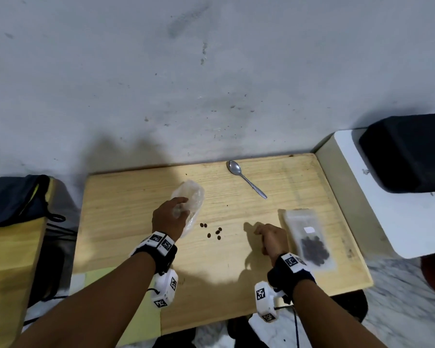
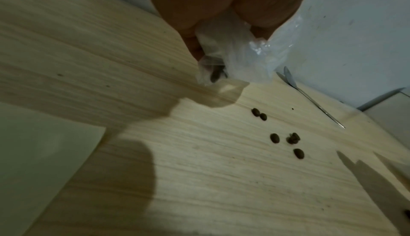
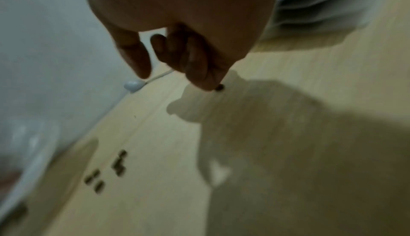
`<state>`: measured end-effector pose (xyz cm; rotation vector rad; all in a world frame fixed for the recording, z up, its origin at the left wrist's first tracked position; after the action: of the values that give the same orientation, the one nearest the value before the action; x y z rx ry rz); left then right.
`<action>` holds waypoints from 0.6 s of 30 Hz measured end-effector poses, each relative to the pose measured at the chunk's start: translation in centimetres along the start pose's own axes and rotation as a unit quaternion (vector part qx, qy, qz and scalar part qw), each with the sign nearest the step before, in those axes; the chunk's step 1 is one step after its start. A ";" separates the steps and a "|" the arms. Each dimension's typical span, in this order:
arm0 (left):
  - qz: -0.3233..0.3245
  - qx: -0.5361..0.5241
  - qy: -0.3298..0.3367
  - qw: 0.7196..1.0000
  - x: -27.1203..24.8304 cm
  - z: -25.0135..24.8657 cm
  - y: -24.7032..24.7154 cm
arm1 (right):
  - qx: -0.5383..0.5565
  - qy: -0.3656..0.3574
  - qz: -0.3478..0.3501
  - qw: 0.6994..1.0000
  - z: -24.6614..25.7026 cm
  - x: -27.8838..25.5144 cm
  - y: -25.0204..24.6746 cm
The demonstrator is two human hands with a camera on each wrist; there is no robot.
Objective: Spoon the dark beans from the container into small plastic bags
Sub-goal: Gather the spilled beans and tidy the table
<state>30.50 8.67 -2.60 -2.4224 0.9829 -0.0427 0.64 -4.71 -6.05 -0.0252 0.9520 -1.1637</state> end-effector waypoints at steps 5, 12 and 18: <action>0.032 0.001 0.020 0.999 -0.4 -1.4 1.9 | -0.090 -0.074 -0.058 0.991 -1.7 -1.5 -1.6; 0.058 0.010 0.032 0.998 -0.9 -2.3 3.6 | -0.187 -0.052 -0.129 0.972 -3.3 -2.3 -2.9; 0.070 0.016 0.037 0.997 -1.2 -2.7 4.3 | -0.218 -0.061 -0.092 0.970 -3.5 -0.9 -2.2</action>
<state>26.23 5.67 -2.17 -2.3303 1.1748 -0.0979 -3.31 -3.46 -6.68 -0.5433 1.0949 -1.0872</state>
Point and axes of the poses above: each hand's wrist, its own x-axis towards the middle knuckle, its own y-axis out of the palm, z = x × y, the point moved 8 cm from there along x, towards the middle knuckle, and after that the axes turned 13 degrees about -x, right-handed, at the moved point
